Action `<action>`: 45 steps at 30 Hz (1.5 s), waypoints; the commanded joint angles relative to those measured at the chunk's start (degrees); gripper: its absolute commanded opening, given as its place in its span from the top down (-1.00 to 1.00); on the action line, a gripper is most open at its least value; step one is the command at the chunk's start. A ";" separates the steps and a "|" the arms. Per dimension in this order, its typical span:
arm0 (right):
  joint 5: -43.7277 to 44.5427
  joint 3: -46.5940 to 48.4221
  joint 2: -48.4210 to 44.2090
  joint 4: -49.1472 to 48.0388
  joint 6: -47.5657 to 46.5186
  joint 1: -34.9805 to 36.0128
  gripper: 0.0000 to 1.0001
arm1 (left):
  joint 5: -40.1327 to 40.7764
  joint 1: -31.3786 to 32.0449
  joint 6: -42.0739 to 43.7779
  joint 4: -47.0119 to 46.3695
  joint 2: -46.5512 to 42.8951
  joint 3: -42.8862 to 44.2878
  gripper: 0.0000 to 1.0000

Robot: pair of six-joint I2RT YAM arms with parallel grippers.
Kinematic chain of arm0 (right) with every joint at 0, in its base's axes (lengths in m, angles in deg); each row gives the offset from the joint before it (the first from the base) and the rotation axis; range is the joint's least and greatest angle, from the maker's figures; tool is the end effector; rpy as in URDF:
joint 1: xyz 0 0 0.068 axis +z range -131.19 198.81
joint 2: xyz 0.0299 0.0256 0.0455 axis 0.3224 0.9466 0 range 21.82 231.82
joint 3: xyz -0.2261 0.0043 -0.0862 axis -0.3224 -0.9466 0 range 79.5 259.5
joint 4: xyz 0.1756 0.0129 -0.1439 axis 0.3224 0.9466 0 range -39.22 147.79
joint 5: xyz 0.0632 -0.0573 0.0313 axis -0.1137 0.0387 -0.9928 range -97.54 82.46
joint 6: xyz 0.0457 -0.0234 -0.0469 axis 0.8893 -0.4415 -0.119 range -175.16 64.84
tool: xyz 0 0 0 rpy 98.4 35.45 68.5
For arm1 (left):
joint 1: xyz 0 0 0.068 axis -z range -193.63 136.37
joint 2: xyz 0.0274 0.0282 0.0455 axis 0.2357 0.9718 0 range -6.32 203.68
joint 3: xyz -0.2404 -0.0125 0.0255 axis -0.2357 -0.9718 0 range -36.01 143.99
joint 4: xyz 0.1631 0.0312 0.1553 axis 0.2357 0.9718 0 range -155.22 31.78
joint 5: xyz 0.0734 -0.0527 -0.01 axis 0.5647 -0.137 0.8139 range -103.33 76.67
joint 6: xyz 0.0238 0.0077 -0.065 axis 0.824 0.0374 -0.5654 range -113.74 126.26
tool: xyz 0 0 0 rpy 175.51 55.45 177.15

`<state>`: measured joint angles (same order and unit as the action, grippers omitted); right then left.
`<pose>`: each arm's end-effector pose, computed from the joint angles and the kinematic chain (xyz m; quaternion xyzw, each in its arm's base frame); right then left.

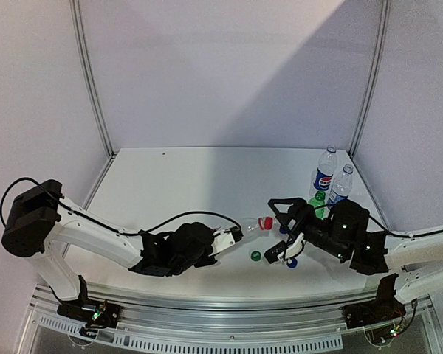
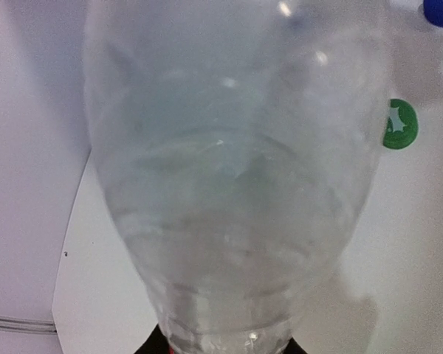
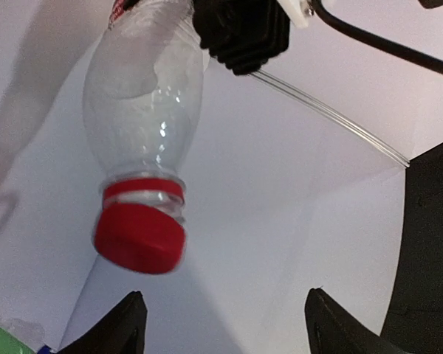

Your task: Unscrew the bottle caps

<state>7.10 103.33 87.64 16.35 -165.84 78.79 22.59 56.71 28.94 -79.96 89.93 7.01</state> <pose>0.1362 0.2072 0.2136 -0.7367 0.1445 -0.3664 0.5496 0.1361 -0.2824 0.1388 0.5294 0.6868 0.0870 0.4904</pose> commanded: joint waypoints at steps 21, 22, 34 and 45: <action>-13.90 23.89 -13.84 55.79 56.84 -5.85 -0.72 | -0.85 -0.83 -2.12 -2.95 -3.61 -0.66 0.99; -16.58 24.68 -14.01 56.68 59.16 -6.45 -0.72 | -0.93 -0.83 -2.11 -2.93 -3.60 -0.66 0.99; -31.41 32.85 -11.30 56.31 83.39 -14.21 -0.80 | -0.85 -0.89 -2.87 -3.14 -4.47 -0.83 0.96; -48.66 37.32 1.36 53.55 108.34 -21.79 -0.71 | -2.01 -1.35 -7.73 -7.80 -7.17 -2.55 0.89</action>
<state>-34.32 138.98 84.47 70.53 -68.57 57.35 21.24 56.03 24.42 -83.70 84.77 5.77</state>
